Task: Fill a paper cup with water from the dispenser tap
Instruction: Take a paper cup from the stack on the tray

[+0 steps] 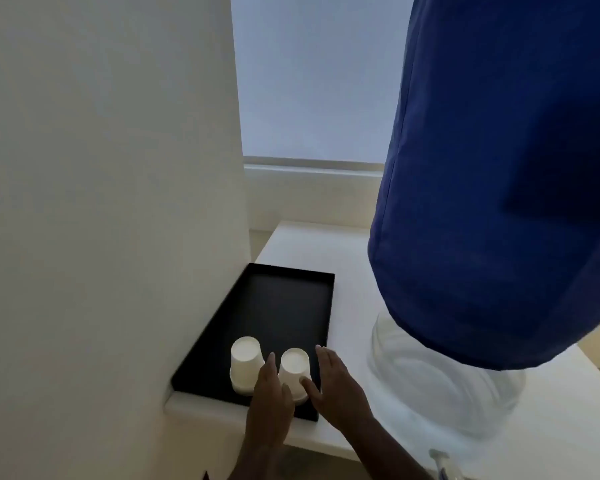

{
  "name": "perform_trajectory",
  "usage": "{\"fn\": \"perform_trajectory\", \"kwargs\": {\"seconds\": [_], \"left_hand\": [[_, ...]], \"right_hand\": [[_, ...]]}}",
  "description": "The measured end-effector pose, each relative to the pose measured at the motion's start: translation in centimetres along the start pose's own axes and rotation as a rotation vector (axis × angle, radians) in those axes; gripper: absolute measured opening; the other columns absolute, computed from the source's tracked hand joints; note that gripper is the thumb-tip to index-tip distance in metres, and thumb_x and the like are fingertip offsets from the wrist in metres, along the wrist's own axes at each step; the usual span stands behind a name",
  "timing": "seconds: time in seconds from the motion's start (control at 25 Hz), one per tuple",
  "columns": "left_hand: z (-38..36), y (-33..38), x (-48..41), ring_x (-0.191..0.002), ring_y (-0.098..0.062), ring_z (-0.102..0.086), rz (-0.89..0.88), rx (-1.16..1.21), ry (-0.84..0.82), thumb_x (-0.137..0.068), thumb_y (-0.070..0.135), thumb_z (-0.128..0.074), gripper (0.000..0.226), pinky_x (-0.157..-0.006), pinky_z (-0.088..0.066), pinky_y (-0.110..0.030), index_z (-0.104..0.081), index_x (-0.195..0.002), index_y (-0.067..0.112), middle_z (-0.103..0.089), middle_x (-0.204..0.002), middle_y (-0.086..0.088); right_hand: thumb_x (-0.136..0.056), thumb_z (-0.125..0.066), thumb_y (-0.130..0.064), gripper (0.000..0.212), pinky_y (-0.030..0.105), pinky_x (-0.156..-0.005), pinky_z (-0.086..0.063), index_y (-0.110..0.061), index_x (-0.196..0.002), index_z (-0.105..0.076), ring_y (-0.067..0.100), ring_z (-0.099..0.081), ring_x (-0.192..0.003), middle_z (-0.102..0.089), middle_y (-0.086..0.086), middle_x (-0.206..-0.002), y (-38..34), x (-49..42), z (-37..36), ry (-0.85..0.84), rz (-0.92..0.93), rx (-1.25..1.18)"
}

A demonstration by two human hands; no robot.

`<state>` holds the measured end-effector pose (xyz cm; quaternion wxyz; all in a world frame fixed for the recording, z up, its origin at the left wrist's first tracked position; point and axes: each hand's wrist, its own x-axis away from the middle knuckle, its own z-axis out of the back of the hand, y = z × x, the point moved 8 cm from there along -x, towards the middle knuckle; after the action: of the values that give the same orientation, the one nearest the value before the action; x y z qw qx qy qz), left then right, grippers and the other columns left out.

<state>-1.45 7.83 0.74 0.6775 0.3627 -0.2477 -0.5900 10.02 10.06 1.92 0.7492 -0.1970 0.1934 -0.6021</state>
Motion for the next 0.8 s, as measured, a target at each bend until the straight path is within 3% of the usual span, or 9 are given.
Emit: {"fn": "perform_trajectory", "kwargs": {"seconds": [0.16,0.4,0.48,0.68,0.8], "left_hand": [[-2.5,-2.0,-1.5,-0.141,-0.027,-0.027,0.057,0.035,-0.068,-0.092,-0.002,-0.045,0.058,-0.113,-0.027,-0.034,-0.016,-0.142,0.003,-0.027,-0.152,-0.015],[-4.7,-4.5,-2.8,-0.129,-0.03,-0.044,0.109,0.167,-0.113,-0.084,-0.006,-0.057,0.056,-0.109,-0.039,-0.038,-0.032,-0.133,-0.002,-0.048,-0.135,-0.019],[-5.0,-5.0,-2.8,-0.124,-0.03,-0.049,0.112,0.184,-0.108,-0.082,-0.013,-0.054,0.05,-0.101,-0.043,-0.031,-0.039,-0.128,0.0,-0.054,-0.128,-0.017],[-6.3,-5.9,-2.7,-0.136,-0.027,-0.035,0.111,0.166,-0.133,-0.081,-0.01,-0.059,0.069,-0.113,-0.035,-0.041,-0.025,-0.139,0.004,-0.038,-0.145,-0.015],[-6.4,-5.8,-2.8,-0.135,-0.028,-0.034,0.114,0.192,-0.121,-0.079,0.002,-0.068,0.073,-0.112,-0.035,-0.042,-0.026,-0.139,0.005,-0.039,-0.145,-0.014]], "right_hand": [[-0.088,-0.05,-0.043,0.066,0.036,-0.107,-0.037,-0.016,-0.139,-0.017,0.023,-0.033,-0.135,-0.027,0.005,-0.151,0.7,-2.6,-1.8,-0.026,-0.025,0.02],[-0.084,-0.058,-0.041,0.071,0.038,-0.099,-0.043,-0.014,-0.137,-0.02,0.029,-0.044,-0.123,-0.036,0.012,-0.143,1.3,-5.5,-4.5,-0.079,-0.037,-0.066],[-0.082,-0.062,-0.039,0.067,0.038,-0.096,-0.046,-0.015,-0.133,-0.026,0.029,-0.048,-0.118,-0.043,0.013,-0.137,1.6,-5.7,-5.0,-0.085,-0.037,-0.138],[-0.072,-0.073,-0.032,0.061,0.031,-0.081,-0.049,-0.016,-0.119,-0.037,0.024,-0.054,-0.103,-0.055,0.011,-0.12,3.0,-5.5,-4.1,0.008,-0.046,-0.266],[-0.071,-0.073,-0.027,0.058,0.033,-0.08,-0.052,-0.019,-0.118,-0.038,0.021,-0.053,-0.099,-0.056,0.01,-0.117,3.9,-5.4,-3.3,0.075,-0.077,-0.342]]}}
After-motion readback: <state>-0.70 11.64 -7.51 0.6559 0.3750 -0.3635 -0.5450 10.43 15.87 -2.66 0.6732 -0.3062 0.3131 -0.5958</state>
